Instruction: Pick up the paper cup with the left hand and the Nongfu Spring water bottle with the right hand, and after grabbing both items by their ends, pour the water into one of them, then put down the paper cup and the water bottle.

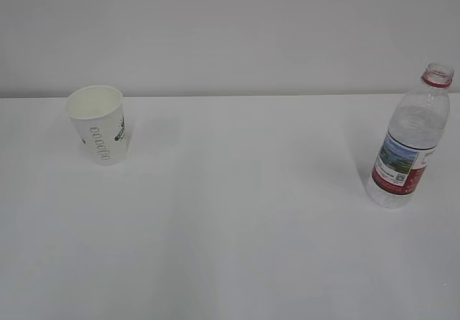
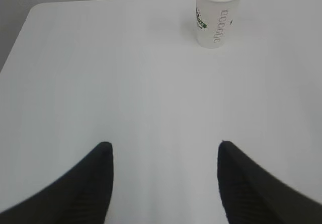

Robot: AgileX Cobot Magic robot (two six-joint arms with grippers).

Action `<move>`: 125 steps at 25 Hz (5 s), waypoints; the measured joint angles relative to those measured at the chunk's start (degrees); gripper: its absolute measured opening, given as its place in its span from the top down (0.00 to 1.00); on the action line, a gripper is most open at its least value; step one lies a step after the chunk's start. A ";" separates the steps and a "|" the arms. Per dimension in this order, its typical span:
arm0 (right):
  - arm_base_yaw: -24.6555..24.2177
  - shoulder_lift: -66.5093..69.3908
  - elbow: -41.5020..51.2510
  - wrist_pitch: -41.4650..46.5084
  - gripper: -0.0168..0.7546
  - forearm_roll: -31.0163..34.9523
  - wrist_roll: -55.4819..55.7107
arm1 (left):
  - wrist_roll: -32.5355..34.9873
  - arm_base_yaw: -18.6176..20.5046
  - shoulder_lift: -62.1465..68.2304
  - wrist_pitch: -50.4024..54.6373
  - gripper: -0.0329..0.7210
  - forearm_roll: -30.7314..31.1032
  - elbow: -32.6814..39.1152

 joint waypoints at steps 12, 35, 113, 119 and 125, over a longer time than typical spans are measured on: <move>0.00 0.00 0.00 0.00 0.22 0.00 0.00 | 0.00 0.00 0.00 0.00 0.34 -0.36 0.00; 0.00 0.00 -2.19 -1.93 0.22 2.43 0.00 | 0.00 0.00 7.06 -6.89 0.36 -3.53 -3.46; 0.00 46.14 -3.44 -65.37 0.22 3.23 0.00 | 0.00 0.00 63.71 -77.80 0.37 -3.53 -3.56; 0.00 50.83 -3.44 -68.11 0.22 3.23 0.00 | 0.00 0.00 68.72 -80.71 0.37 -3.53 -3.32; 0.00 54.61 -3.44 -72.62 0.22 3.06 0.00 | 0.00 -2.48 72.26 -96.02 0.37 -3.53 3.86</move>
